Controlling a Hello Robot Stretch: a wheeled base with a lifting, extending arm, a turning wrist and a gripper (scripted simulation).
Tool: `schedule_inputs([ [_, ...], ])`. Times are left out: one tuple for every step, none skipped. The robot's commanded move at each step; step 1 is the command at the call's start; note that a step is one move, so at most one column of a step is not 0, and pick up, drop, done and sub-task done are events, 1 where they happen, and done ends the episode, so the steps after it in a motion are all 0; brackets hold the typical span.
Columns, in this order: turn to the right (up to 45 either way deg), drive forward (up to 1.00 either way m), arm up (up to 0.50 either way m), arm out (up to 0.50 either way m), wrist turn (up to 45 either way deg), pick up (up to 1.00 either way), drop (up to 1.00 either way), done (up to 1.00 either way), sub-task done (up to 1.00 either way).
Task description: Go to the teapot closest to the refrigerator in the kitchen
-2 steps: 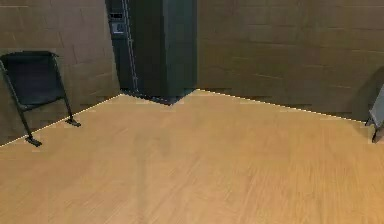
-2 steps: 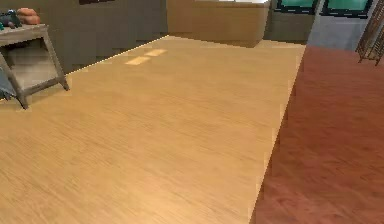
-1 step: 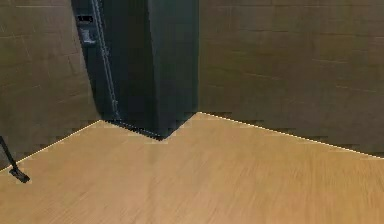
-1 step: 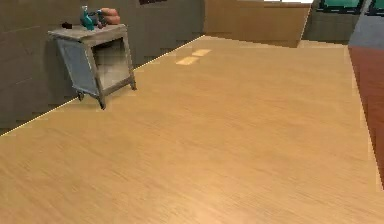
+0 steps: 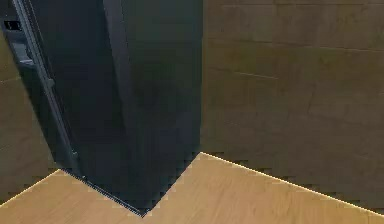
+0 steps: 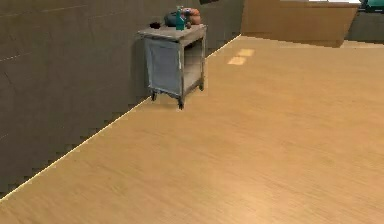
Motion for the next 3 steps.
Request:
schedule_inputs([
  [0.0, 0.40, 0.00, 0.00, 0.0, 0.00, 0.00, 0.00, 0.00],
  [45.0, 0.00, 0.00, 0.00, 0.0, 0.00, 0.00, 0.00, 0.00],
  [45.0, 0.00, 0.00, 0.00, 0.0, 0.00, 0.00, 0.00, 0.00],
])
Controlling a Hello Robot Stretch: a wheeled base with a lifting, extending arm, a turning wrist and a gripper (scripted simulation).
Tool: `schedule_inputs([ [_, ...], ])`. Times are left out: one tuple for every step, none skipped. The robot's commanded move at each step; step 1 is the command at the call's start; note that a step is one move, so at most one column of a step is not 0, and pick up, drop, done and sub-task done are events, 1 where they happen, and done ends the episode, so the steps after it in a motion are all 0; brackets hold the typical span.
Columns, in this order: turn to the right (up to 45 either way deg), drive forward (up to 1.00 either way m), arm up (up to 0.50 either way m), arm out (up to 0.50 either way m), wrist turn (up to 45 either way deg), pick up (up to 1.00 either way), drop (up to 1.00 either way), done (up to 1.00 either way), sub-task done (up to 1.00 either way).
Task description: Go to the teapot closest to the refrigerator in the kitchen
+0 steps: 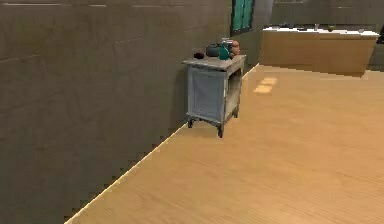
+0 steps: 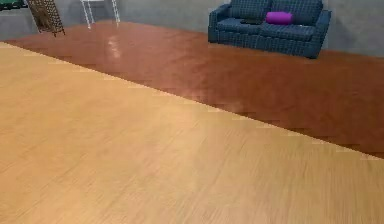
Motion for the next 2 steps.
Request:
schedule_inputs([
  [27.0, 0.00, 0.00, 0.00, 0.0, 0.00, 0.00, 0.00, 0.00],
  [0.0, 1.00, 0.00, 0.00, 0.0, 0.00, 0.00, 0.00, 0.00],
])
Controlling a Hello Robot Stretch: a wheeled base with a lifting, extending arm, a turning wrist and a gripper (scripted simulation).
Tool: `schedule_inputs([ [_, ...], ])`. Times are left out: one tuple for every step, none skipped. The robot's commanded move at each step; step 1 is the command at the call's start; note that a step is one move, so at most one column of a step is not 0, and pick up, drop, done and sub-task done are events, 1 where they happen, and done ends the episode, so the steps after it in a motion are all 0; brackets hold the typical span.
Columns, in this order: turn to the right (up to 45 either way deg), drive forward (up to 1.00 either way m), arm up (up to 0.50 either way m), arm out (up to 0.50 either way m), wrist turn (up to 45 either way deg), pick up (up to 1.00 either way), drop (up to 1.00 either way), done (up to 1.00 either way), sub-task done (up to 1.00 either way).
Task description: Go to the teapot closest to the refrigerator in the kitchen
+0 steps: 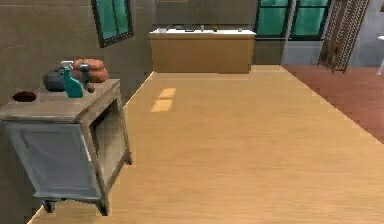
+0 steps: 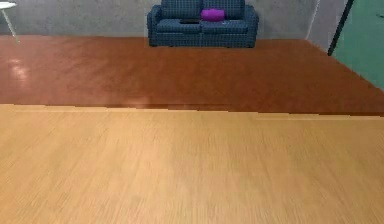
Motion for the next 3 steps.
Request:
schedule_inputs([
  [0.0, 1.00, 0.00, 0.00, 0.0, 0.00, 0.00, 0.00, 0.00],
  [0.0, 1.00, 0.00, 0.00, 0.0, 0.00, 0.00, 0.00, 0.00],
  [3.0, 0.00, 0.00, 0.00, 0.0, 0.00, 0.00, 0.00, 0.00],
])
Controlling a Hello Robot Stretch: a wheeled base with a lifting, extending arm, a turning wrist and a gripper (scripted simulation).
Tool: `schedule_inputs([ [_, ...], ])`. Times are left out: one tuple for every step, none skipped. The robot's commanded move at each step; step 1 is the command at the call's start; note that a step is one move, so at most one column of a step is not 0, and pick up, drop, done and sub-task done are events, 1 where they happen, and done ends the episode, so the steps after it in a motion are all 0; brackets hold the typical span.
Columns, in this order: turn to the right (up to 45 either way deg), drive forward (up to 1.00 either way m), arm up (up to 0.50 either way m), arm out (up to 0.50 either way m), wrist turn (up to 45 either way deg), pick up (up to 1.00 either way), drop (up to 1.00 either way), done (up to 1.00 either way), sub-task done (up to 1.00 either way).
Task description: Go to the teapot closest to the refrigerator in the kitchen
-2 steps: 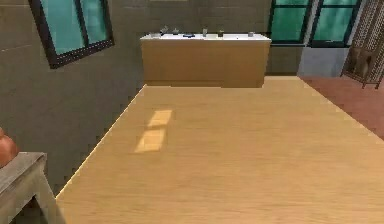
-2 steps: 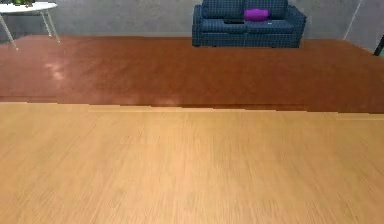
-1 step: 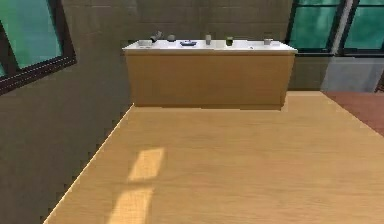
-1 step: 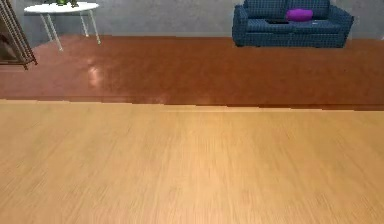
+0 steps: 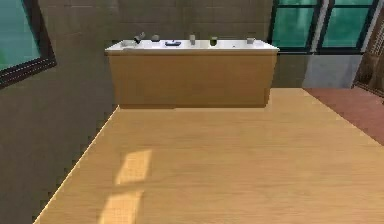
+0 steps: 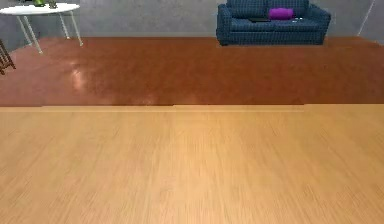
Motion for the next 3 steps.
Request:
schedule_inputs([
  [0.0, 1.00, 0.00, 0.00, 0.0, 0.00, 0.00, 0.00, 0.00],
  [0.0, 1.00, 0.00, 0.00, 0.0, 0.00, 0.00, 0.00, 0.00],
  [0.0, 0.40, 0.00, 0.00, 0.0, 0.00, 0.00, 0.00, 0.00],
])
